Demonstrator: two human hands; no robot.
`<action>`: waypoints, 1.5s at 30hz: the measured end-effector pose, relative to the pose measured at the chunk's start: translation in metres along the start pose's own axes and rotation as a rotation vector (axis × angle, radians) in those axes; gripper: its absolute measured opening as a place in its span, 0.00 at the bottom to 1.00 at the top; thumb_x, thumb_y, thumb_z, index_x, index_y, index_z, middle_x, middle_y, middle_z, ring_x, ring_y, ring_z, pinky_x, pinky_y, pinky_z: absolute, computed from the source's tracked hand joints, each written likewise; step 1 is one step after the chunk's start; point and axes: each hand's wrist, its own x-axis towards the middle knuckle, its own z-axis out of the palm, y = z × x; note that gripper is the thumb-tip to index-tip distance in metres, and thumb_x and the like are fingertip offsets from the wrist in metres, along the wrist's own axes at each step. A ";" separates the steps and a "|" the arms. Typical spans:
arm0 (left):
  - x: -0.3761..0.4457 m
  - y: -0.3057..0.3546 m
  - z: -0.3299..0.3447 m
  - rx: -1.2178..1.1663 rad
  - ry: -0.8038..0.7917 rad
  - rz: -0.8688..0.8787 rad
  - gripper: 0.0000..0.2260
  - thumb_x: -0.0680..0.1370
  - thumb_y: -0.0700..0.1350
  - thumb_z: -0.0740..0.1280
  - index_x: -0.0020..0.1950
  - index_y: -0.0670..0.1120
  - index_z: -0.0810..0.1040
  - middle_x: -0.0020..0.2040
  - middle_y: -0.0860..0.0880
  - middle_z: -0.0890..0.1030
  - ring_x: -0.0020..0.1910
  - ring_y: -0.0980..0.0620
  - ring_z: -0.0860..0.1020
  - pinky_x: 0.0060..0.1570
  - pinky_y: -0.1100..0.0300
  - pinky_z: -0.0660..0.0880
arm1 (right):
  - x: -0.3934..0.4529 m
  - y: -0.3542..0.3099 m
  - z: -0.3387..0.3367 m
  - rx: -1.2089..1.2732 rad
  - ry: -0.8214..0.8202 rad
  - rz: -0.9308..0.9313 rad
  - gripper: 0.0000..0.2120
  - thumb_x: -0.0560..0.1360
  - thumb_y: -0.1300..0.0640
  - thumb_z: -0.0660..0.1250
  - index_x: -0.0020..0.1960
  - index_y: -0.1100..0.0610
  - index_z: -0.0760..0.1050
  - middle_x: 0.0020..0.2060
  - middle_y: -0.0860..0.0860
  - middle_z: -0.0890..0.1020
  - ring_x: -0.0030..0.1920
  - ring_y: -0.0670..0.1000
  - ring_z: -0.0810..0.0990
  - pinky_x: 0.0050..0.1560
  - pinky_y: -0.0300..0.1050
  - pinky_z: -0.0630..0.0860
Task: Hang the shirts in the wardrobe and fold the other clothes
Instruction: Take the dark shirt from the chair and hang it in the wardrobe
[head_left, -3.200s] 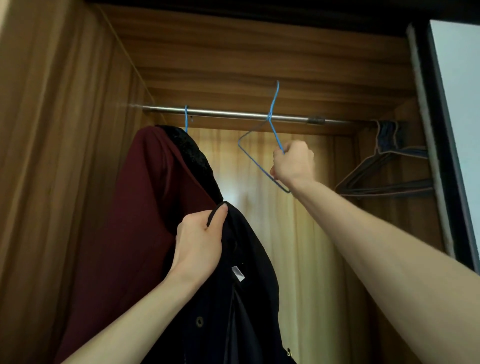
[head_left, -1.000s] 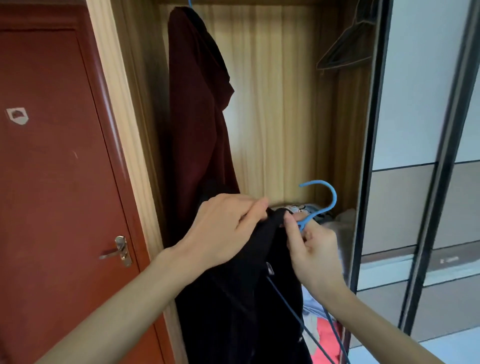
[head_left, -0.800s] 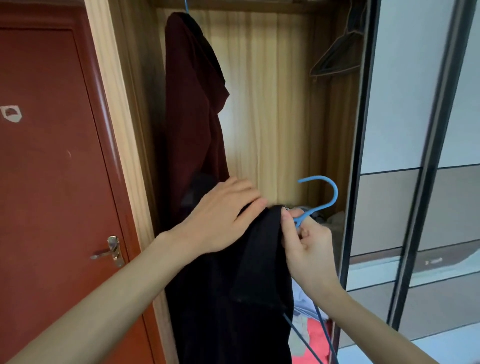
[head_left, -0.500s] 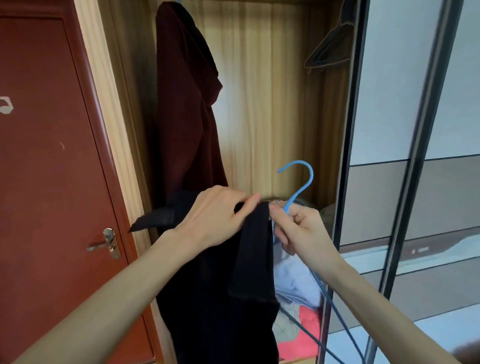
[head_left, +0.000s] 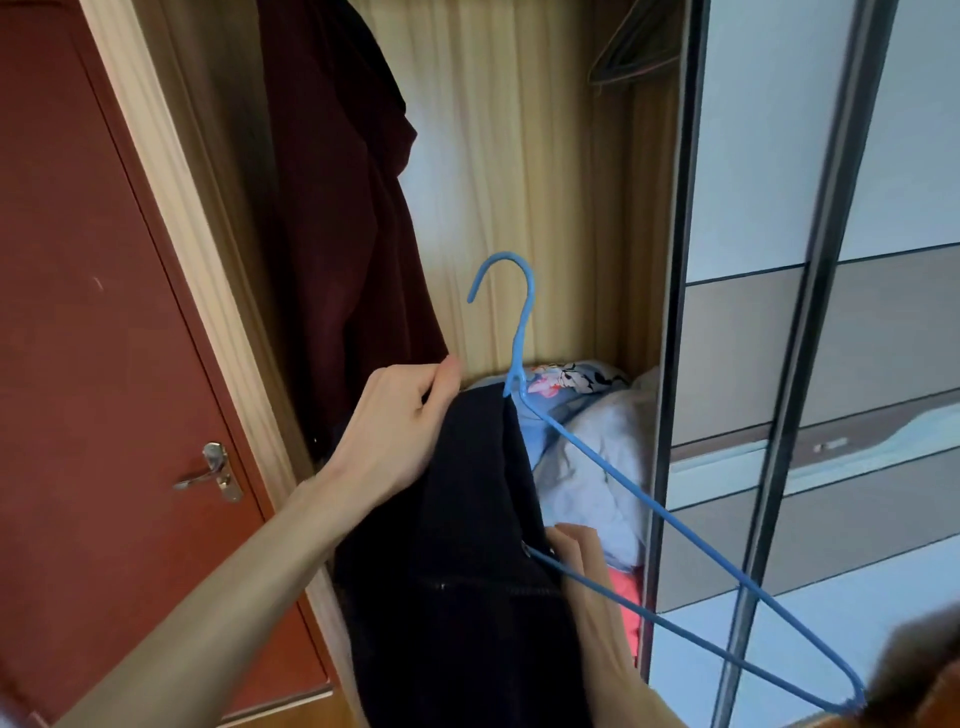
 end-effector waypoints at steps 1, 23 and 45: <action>-0.002 0.000 -0.001 -0.011 0.012 -0.002 0.26 0.87 0.51 0.57 0.34 0.36 0.62 0.28 0.48 0.63 0.29 0.53 0.61 0.33 0.46 0.64 | -0.004 0.016 0.005 -0.041 -0.044 0.067 0.21 0.80 0.57 0.71 0.69 0.44 0.72 0.58 0.38 0.71 0.59 0.42 0.77 0.56 0.36 0.73; -0.075 -0.090 -0.050 0.341 -0.150 0.194 0.16 0.85 0.61 0.53 0.40 0.57 0.64 0.35 0.55 0.72 0.34 0.55 0.74 0.33 0.53 0.72 | 0.116 0.020 -0.123 -0.621 -0.208 0.053 0.06 0.80 0.49 0.67 0.56 0.48 0.79 0.46 0.54 0.86 0.52 0.63 0.82 0.43 0.52 0.71; -0.082 -0.044 -0.006 0.353 0.208 0.156 0.11 0.82 0.53 0.66 0.44 0.49 0.77 0.26 0.57 0.66 0.24 0.58 0.70 0.28 0.63 0.61 | 0.127 -0.068 -0.113 -0.139 -0.374 -0.124 0.19 0.80 0.35 0.61 0.57 0.50 0.77 0.34 0.49 0.77 0.36 0.50 0.76 0.41 0.52 0.75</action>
